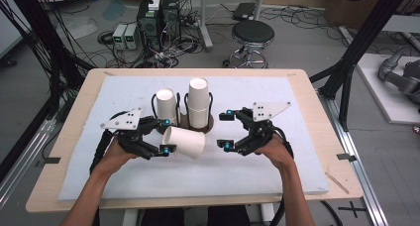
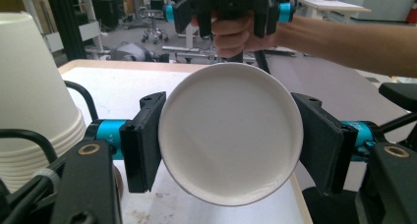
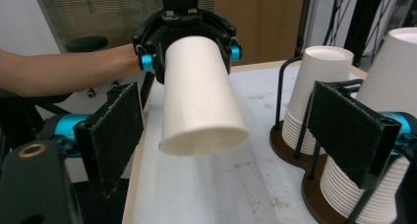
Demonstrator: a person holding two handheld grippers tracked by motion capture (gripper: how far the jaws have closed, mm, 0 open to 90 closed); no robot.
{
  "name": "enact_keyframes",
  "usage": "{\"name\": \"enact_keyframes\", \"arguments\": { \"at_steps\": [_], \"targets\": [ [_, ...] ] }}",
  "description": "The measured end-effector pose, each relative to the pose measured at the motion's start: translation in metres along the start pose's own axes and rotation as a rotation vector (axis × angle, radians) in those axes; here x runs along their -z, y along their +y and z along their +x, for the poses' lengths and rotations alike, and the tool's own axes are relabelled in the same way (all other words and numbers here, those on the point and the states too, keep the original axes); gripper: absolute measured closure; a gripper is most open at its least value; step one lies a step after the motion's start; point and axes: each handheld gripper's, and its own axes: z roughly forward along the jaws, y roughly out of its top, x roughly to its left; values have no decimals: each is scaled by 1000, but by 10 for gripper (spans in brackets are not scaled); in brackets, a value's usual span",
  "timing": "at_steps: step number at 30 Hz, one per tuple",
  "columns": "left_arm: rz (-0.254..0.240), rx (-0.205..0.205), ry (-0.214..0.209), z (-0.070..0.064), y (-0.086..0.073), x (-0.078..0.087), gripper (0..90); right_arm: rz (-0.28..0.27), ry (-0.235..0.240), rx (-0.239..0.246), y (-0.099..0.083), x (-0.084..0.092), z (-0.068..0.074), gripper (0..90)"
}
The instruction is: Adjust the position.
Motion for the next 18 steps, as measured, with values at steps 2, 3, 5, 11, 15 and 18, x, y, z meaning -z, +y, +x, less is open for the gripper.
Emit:
{"name": "enact_keyframes", "arguments": {
  "at_steps": [2,3,5,11,15,18],
  "targets": [
    [6,0,-1,0,-1,-1,332,12,14,-2,3,-5,0,148],
    [6,0,0,0,-1,-2,332,20,20,2,5,-7,0,148],
    [7,-2,-3,0,-1,-2,332,26,29,7,10,-13,-1,148],
    [5,-1,-6,-1,-3,-7,332,72,60,15,24,-30,-1,148],
    [8,-2,-7,-2,-4,-10,332,93,77,18,27,-40,-2,148],
    [-1,-2,-5,-2,-4,-11,332,121,85,22,28,-45,-2,148]
  ]
}}
